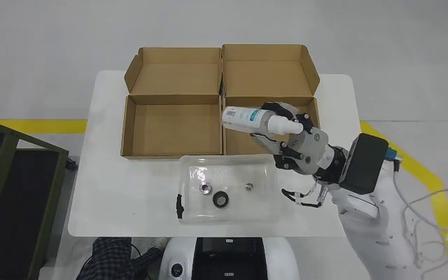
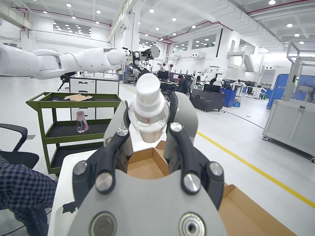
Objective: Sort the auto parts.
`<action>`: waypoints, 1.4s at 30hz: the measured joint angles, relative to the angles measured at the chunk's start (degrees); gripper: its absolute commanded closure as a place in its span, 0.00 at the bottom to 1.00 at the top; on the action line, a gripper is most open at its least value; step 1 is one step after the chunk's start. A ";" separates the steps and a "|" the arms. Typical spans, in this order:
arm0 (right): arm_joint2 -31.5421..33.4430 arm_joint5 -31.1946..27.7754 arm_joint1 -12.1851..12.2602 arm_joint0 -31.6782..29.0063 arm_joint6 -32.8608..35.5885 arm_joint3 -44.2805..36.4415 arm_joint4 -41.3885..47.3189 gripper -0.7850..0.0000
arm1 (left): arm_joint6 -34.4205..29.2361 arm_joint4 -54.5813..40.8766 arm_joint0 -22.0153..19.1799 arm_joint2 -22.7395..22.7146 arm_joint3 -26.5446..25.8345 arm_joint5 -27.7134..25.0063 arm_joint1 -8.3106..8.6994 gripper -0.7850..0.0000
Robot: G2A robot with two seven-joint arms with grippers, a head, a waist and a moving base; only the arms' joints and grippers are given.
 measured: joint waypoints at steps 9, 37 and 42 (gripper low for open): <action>-2.58 -0.07 -0.08 0.54 1.76 3.31 -3.15 1.00 | 0.00 0.00 0.00 0.00 0.00 0.00 0.00 0.00; -9.78 4.77 -0.79 7.20 14.30 22.33 -8.63 1.00 | 0.00 0.00 0.00 0.00 0.00 0.00 0.00 0.00; -10.65 6.44 -1.15 9.86 16.97 26.30 -7.76 1.00 | 0.00 0.00 0.00 0.00 0.00 0.00 0.00 0.00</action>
